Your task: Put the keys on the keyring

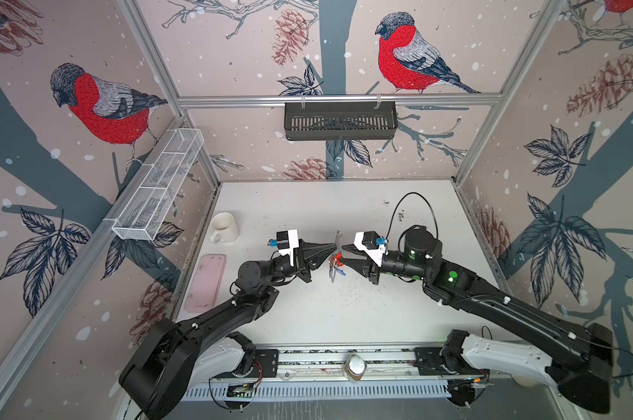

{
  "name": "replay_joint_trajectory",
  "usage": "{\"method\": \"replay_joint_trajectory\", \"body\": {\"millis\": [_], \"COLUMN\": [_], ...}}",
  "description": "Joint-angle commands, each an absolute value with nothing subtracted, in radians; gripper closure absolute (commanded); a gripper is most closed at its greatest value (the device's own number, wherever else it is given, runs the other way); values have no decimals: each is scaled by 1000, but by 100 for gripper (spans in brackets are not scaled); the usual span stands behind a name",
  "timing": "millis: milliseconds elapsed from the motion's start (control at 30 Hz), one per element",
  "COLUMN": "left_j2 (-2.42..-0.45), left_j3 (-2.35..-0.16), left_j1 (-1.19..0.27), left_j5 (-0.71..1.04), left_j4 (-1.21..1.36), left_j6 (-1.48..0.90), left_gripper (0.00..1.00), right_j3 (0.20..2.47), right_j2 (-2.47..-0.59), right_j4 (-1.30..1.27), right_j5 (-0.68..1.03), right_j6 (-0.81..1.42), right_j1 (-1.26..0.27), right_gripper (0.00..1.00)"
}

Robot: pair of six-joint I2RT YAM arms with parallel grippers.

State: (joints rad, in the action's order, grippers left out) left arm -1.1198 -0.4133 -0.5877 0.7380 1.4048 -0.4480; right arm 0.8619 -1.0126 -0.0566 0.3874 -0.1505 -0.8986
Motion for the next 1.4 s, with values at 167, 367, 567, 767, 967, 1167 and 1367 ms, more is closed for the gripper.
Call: {"method": "replay_joint_trajectory", "body": {"millis": [167,367,567,767,967,1167,1367], "left_j2": [-1127,-1146,-1162,-1175,-1187,-1193,-1223], "left_j3": [-415,-414,-417,-417,-420,-416,-412], "left_j1": [-584,-584,-584,-584,-584,-584,-584], "left_j5": [759,799,813,818,827,829,838], "left_j4": [1475,1507,1525,1546,1566,1598,1677], "left_j6": [-469,-483,-494,-506,-516,-527,-561], "left_gripper": [100,100,100,100,100,100,100], "right_j3": [847,854,864,864,874,878,880], "right_j2": [-969,-998,-1026,-1033,-1053,-1071,-1087], "right_j4": [-134,-173,-178,-201,-203,-212,-231], "right_j5": [342,434,476,490,503,515,528], "right_j6": [-99,-81,-83,-81,-82,-77,-68], "right_j1": [-888,-889,-891,-893,-895,-897,-899], "right_gripper": [84,83,79,79,79,80,82]}}
